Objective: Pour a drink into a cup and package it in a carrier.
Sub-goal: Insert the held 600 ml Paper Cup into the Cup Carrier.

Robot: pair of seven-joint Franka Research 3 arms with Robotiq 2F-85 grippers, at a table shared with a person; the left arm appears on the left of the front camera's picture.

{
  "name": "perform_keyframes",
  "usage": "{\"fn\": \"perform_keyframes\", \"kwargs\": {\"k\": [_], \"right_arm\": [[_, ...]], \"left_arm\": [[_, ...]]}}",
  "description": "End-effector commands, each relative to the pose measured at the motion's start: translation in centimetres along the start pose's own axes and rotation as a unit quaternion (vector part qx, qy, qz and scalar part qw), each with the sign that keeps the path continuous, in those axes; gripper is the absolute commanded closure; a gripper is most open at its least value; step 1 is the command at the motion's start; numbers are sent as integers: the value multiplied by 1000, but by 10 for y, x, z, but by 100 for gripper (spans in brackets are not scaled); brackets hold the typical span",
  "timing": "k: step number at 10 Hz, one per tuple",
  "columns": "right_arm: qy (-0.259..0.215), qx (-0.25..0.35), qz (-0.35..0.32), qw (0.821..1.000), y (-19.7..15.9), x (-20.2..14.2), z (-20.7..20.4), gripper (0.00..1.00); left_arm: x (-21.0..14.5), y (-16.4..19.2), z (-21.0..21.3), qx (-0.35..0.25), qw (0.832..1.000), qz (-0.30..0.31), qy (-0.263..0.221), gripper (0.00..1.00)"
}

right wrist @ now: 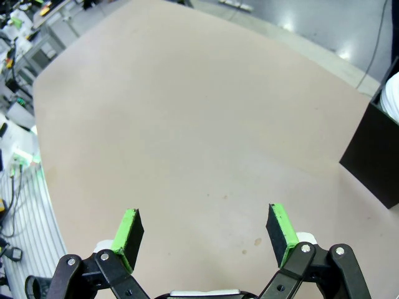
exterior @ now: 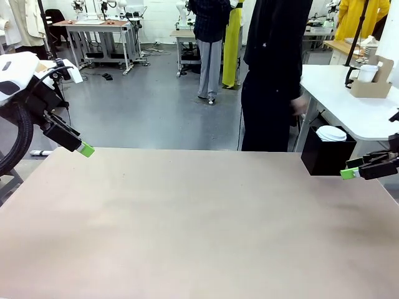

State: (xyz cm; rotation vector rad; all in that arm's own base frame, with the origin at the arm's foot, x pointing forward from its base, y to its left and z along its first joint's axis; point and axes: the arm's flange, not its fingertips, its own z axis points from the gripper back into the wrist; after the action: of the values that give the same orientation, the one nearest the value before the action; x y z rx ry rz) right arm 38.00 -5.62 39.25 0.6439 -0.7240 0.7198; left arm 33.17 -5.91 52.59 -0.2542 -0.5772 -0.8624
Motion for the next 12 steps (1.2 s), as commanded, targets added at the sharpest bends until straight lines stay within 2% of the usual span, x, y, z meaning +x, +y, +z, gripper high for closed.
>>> {"fn": "perform_keyframes", "kwargs": {"k": [1,12], "right_arm": [[1,-1,0,1000,0,0,1,0],[1,-1,0,1000,0,0,1,0]], "left_arm": [[0,-1,0,-4,1000,5,-3,0],[0,-1,0,-4,1000,5,-3,0]]}}
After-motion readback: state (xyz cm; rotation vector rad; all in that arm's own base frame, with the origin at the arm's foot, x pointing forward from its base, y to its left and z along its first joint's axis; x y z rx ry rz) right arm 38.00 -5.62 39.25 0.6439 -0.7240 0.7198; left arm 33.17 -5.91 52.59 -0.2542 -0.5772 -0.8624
